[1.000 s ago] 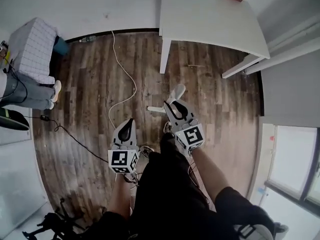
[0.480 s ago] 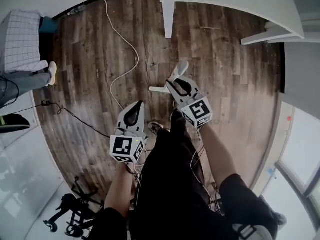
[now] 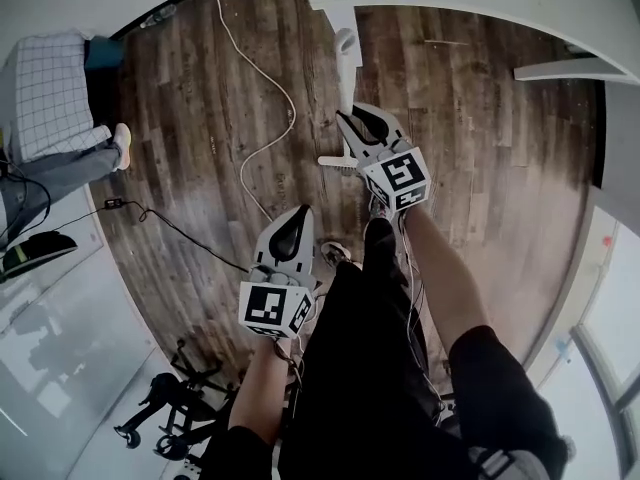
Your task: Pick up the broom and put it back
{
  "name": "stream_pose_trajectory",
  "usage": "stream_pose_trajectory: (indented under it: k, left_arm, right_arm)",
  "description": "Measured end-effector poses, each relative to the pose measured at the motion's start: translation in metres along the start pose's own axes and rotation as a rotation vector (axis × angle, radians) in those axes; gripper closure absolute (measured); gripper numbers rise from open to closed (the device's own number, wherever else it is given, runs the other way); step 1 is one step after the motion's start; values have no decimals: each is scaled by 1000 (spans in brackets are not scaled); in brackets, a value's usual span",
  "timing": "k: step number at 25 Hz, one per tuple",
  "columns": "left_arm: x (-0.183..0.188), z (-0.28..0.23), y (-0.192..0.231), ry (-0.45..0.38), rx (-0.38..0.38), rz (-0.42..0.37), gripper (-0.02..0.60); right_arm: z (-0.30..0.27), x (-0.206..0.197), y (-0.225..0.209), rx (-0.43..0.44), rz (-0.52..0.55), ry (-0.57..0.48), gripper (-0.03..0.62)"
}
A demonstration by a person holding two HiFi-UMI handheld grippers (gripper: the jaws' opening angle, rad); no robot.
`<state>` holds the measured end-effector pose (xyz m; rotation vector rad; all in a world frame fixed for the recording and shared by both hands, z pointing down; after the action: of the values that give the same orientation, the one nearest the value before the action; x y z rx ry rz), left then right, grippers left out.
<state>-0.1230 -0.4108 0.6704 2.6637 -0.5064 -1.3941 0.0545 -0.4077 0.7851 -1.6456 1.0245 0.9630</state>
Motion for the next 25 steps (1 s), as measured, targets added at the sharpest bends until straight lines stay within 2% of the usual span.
stream_pose_trajectory:
  k: [7,10,12,14,18,21,25]
  left_arm:
    - [5,-16,-16,39,-11,0,581]
    - [5,-26,-29,48,-31,-4,581]
    - [8,-30,-34,46,-43,-14,581]
    - [11,-32,-39,42,-53,-19,581]
    - [18,-32,-53,40,-82,-49,581]
    - [26,-30,-52,28,-105,-65,581]
    - [28,-12,-35,29,-116,-59,581]
  right_arm:
    - [-34,2,-47,-59,-21,71,502]
    - [-42,1,-66,-106,16,115,500]
    - [-43,4,-70,-108,45,131,448]
    - [-41,8,-69,-94,74,143,430]
    - [-27,11,-73,-114,118,153,422]
    - [0,14,-74,-185,98,127,419]
    - [63,3,-37,-316,-10,126,422]
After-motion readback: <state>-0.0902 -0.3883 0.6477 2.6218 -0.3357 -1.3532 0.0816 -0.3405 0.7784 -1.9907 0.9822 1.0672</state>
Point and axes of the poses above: the fingertips, and each gripper's own axes: z backward along the fingers, y to its left, x out of its top, the point moved 4 cm from there along z, backward along the fingers, and after that the axes turned 1 degree about x, right-handed, at the moved point
